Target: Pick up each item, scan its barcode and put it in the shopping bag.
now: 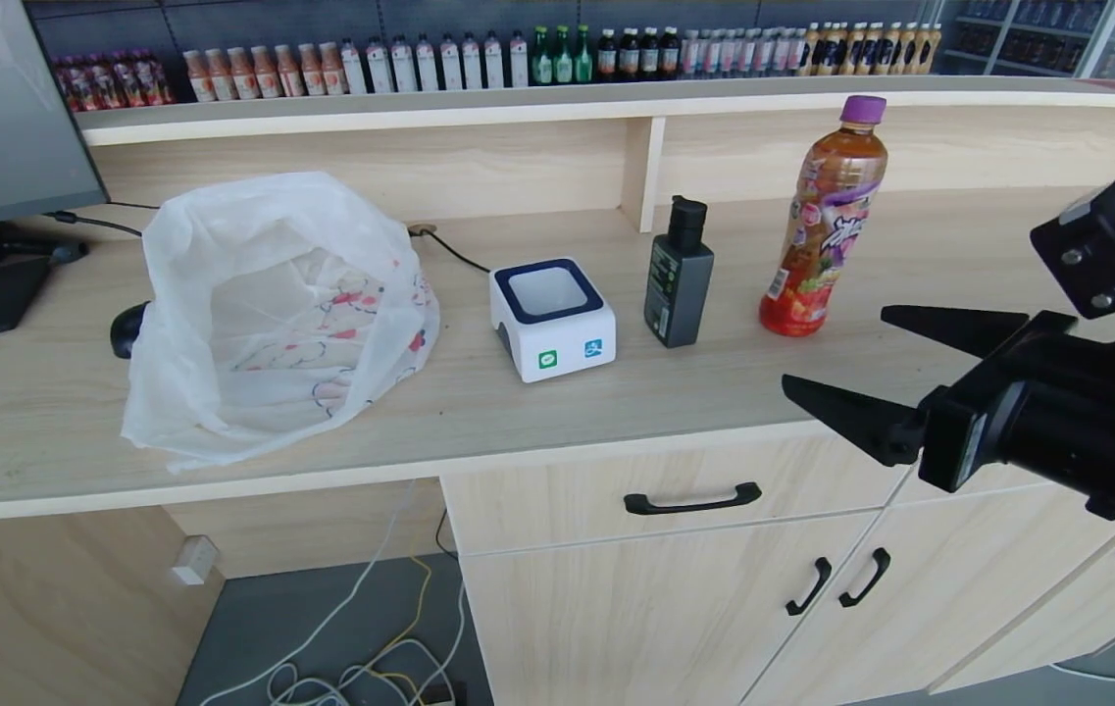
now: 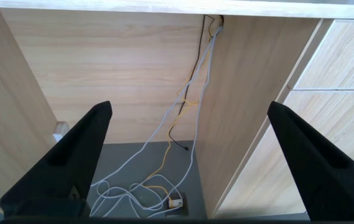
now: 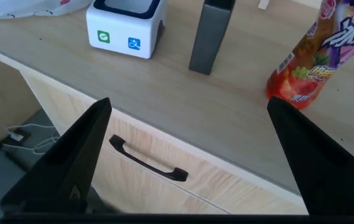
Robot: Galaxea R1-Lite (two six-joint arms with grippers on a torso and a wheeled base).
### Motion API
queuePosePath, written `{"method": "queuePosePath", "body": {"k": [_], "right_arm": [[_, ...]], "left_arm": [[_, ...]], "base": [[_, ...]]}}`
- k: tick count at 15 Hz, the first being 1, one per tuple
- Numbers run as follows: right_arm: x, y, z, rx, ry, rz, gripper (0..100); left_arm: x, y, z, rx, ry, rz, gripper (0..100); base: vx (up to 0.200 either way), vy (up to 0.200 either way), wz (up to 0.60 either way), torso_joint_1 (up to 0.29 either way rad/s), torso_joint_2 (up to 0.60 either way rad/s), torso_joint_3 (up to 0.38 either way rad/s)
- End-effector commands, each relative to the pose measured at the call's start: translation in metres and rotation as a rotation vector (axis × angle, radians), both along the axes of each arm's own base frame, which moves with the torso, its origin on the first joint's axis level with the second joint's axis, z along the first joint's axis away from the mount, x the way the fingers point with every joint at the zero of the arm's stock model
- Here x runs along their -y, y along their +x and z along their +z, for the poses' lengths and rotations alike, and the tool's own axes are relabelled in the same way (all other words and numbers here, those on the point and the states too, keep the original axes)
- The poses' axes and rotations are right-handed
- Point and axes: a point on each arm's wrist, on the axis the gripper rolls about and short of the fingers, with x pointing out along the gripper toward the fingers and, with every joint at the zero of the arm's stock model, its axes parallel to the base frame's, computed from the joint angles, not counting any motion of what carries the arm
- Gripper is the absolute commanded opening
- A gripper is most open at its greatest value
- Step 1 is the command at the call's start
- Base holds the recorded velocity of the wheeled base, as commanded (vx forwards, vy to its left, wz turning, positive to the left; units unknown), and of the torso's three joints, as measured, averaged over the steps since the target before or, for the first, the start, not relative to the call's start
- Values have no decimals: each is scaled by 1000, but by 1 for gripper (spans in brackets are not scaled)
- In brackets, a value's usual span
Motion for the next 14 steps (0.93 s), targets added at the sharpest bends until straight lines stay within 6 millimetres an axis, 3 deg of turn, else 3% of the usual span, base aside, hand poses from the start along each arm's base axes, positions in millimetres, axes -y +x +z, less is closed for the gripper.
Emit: {"method": "queuePosePath", "body": {"k": [1, 7, 9, 14], "right_arm": [[-10, 6, 3, -29, 52, 20, 100], [-33, 38, 21, 66, 146, -34, 100], [-52, 49, 16, 108, 179, 2, 100], [-62, 70, 4, 175, 229, -51, 100]], "left_arm": [[0, 0, 0, 1, 0, 0, 100], [0, 0, 0, 1, 0, 0, 100], [0, 0, 0, 1, 0, 0, 100], [0, 0, 0, 1, 0, 0, 100]], "base": [[0, 0, 0, 0, 0, 0], [0, 0, 0, 0, 0, 0], [0, 0, 0, 0, 0, 0], [0, 0, 0, 0, 0, 0]]}}
